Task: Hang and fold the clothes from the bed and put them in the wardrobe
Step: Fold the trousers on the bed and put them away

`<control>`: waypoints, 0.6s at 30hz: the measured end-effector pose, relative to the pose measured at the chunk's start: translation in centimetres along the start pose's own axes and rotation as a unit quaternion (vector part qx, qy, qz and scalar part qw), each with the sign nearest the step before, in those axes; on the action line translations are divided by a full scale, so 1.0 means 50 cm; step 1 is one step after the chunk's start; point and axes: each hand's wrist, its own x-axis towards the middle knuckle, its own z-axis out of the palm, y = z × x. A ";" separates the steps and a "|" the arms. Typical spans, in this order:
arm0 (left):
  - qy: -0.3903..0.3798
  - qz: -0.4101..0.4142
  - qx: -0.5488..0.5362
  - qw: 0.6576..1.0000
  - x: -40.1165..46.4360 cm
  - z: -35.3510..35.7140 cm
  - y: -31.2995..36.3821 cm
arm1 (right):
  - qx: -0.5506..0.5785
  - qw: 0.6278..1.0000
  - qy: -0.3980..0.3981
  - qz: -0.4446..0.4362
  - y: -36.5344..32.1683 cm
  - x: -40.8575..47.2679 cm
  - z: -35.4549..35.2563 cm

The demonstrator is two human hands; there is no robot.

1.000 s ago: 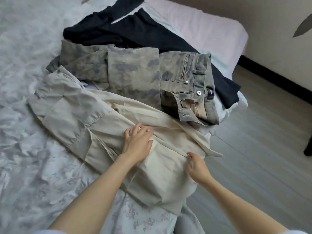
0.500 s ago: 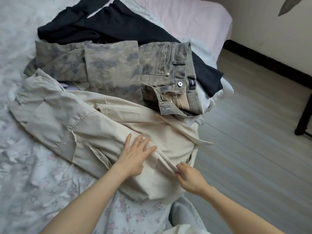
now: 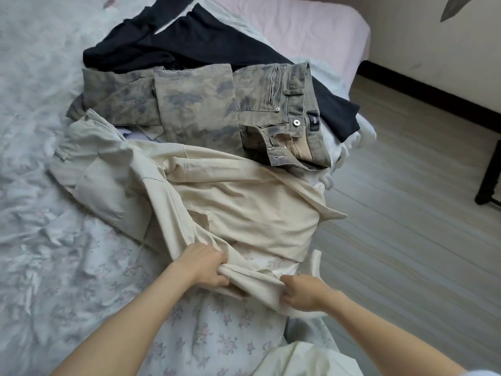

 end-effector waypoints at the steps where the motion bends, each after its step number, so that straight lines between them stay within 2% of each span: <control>1: -0.004 -0.011 -0.015 1.000 -0.012 0.007 -0.006 | -0.003 1.000 -0.003 0.017 0.005 -0.005 0.006; 4: 0.030 -0.022 -0.066 0.997 -0.033 0.007 -0.018 | 0.023 0.998 0.018 0.060 0.033 -0.030 0.011; 7: 0.090 -0.013 -0.110 0.990 -0.038 -0.035 -0.012 | 0.061 0.989 0.086 0.099 0.066 -0.059 0.005; 13: 0.141 -0.012 -0.098 0.985 0.014 -0.132 0.026 | 0.089 0.965 0.204 0.142 0.119 -0.085 -0.058; 15: 0.098 -0.023 -0.089 0.991 0.046 -0.147 0.038 | 0.096 0.969 0.174 0.145 0.141 -0.070 -0.080; 18: -0.065 -0.029 -0.077 0.994 0.086 -0.151 0.059 | 0.134 0.982 0.037 0.129 0.164 -0.038 -0.090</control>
